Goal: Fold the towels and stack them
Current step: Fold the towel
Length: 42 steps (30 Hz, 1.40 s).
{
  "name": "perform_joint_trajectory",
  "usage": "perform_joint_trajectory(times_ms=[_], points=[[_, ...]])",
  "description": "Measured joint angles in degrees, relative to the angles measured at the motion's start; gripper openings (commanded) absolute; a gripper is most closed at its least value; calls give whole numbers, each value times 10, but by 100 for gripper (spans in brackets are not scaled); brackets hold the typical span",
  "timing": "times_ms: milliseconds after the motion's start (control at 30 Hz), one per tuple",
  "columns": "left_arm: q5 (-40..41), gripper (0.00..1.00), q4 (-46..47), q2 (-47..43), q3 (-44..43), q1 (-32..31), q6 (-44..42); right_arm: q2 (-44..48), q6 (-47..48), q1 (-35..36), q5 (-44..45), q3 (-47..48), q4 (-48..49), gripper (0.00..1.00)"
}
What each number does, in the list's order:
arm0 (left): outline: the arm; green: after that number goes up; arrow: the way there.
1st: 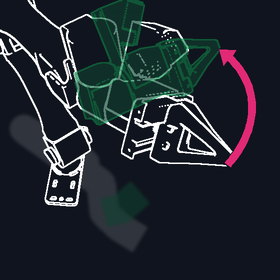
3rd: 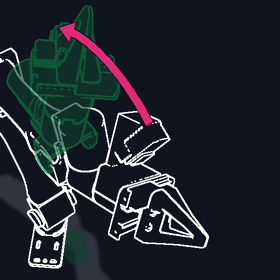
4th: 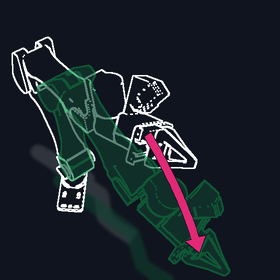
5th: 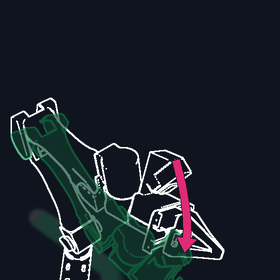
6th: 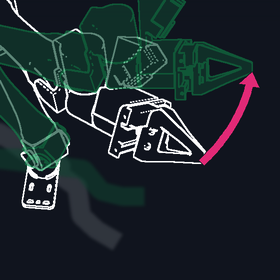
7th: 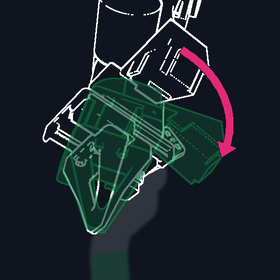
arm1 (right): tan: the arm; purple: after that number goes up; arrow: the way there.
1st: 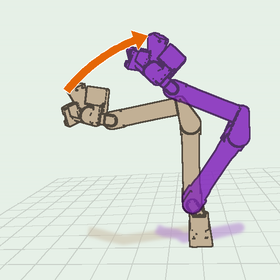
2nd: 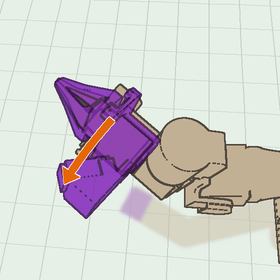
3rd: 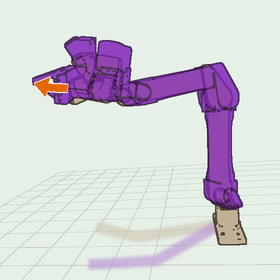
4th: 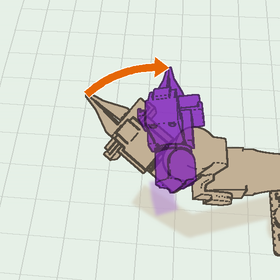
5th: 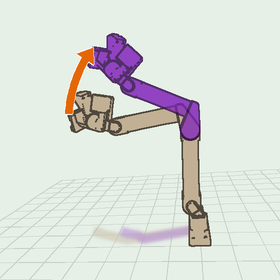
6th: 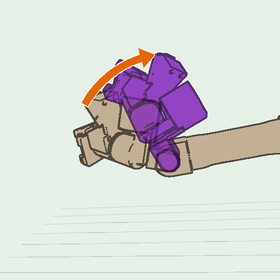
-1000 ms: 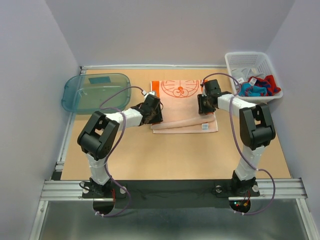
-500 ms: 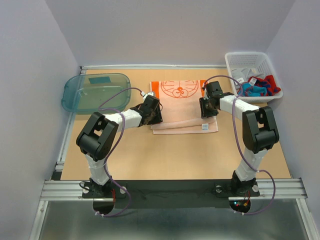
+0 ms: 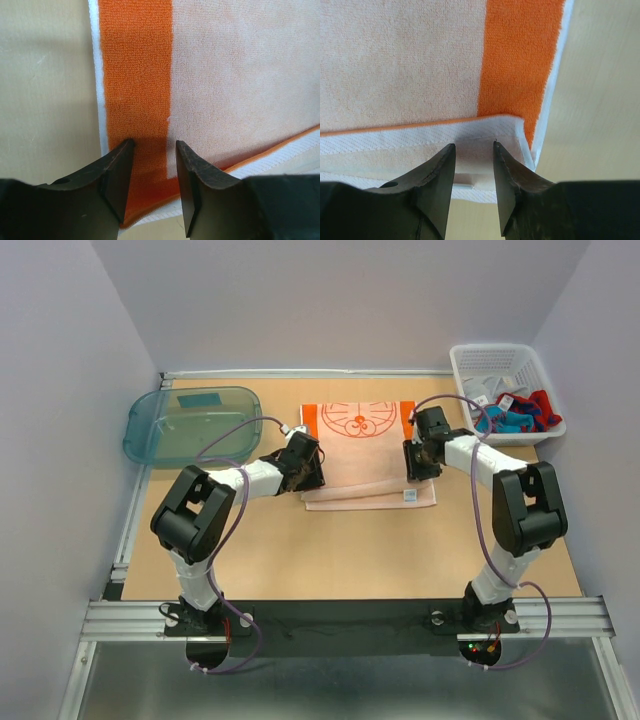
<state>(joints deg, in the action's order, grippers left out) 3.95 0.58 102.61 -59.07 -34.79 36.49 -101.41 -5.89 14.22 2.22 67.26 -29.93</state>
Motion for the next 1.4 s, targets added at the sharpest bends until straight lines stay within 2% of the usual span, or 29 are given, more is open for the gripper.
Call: perform_joint_trajectory(times_ms=[600, 933, 1033, 1067, 1167, 1400], points=[[7, 54, -26, -31, 6, -16, -17, 73, -81, 0, 13, -95, 0, 45], [43, 57, -58, -99, 6, -65, -59, 189, -143, 0, 38, -173, 31, 45], [49, 60, -60, -107, 5, -77, -83, 213, -141, 0, 37, -174, 43, 54], [47, 63, -62, -106, 3, -82, -97, 217, -138, 0, 35, -171, 47, 60], [38, 66, -67, -92, -21, -97, -133, 209, -130, 0, 28, -155, 50, 70], [6, 69, -64, -20, -109, -117, -205, 138, -114, 0, 13, -99, 63, 71]])
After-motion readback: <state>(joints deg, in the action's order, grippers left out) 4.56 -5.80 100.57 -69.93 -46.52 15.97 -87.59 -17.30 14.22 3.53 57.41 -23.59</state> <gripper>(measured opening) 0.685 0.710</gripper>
